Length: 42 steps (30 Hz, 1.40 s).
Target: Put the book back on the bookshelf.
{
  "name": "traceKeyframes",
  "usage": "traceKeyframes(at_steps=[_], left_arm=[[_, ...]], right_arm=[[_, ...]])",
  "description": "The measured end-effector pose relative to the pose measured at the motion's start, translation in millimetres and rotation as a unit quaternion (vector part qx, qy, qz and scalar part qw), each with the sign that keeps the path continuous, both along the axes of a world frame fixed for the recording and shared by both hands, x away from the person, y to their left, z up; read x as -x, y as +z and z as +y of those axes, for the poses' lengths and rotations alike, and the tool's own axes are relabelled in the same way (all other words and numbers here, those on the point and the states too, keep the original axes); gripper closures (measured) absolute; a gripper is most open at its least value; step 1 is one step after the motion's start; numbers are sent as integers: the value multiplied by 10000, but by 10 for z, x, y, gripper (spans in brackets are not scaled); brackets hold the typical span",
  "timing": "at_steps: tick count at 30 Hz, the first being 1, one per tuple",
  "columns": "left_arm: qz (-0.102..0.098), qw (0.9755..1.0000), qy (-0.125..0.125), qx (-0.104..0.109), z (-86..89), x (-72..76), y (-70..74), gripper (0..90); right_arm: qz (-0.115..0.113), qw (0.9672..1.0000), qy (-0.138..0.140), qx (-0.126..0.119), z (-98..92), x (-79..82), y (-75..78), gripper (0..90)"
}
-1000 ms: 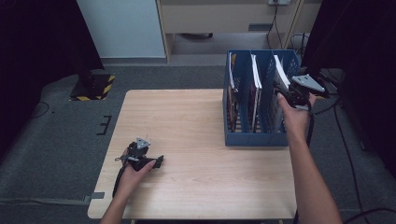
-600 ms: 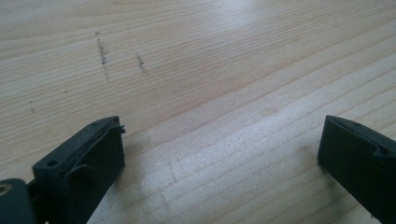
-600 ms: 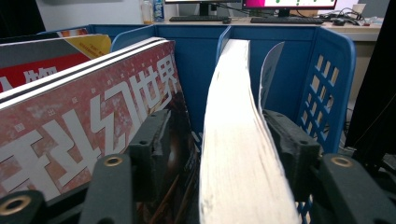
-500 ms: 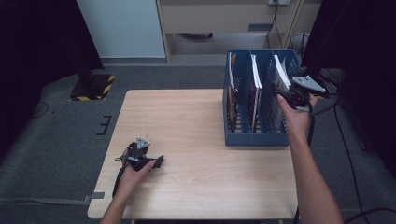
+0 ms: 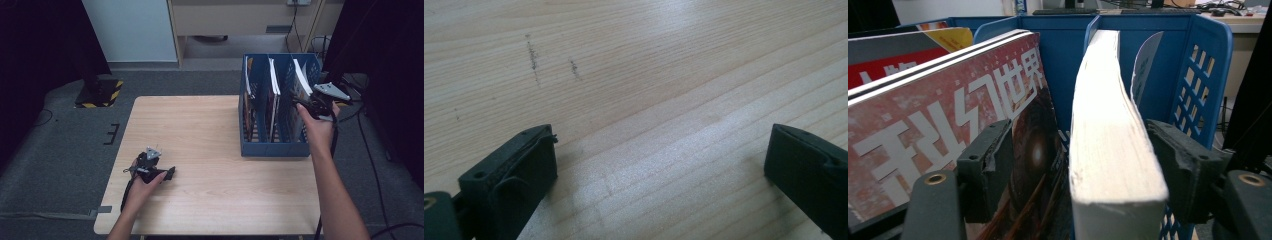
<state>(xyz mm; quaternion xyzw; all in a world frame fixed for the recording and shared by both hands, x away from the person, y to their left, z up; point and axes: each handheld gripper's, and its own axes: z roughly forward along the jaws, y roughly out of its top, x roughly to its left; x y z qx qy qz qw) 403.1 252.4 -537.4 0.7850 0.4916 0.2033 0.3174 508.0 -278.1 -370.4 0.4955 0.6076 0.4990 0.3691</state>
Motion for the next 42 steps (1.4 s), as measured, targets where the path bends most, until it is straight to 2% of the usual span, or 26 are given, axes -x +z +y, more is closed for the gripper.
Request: traceKeyframes(at_steps=[9, 14, 26, 42], left_arm=[[0, 10000, -1, -1, 0, 0, 0, 0], [-1, 10000, -1, 0, 0, 0, 0, 0], [-2, 10000, 0, -1, -1, 0, 0, 0], [-3, 10000, -5, -2, -7, 0, 0, 0]], right_arm=[[121, 9998, 144, 55, 20, 51, -35, 214], [169, 9998, 110, 83, 13, 79, -76, 173], [245, 9996, 113, 114, -29, 187, -144, 118], [362, 9991, 232, 54, -60, 425, -253, 69]])
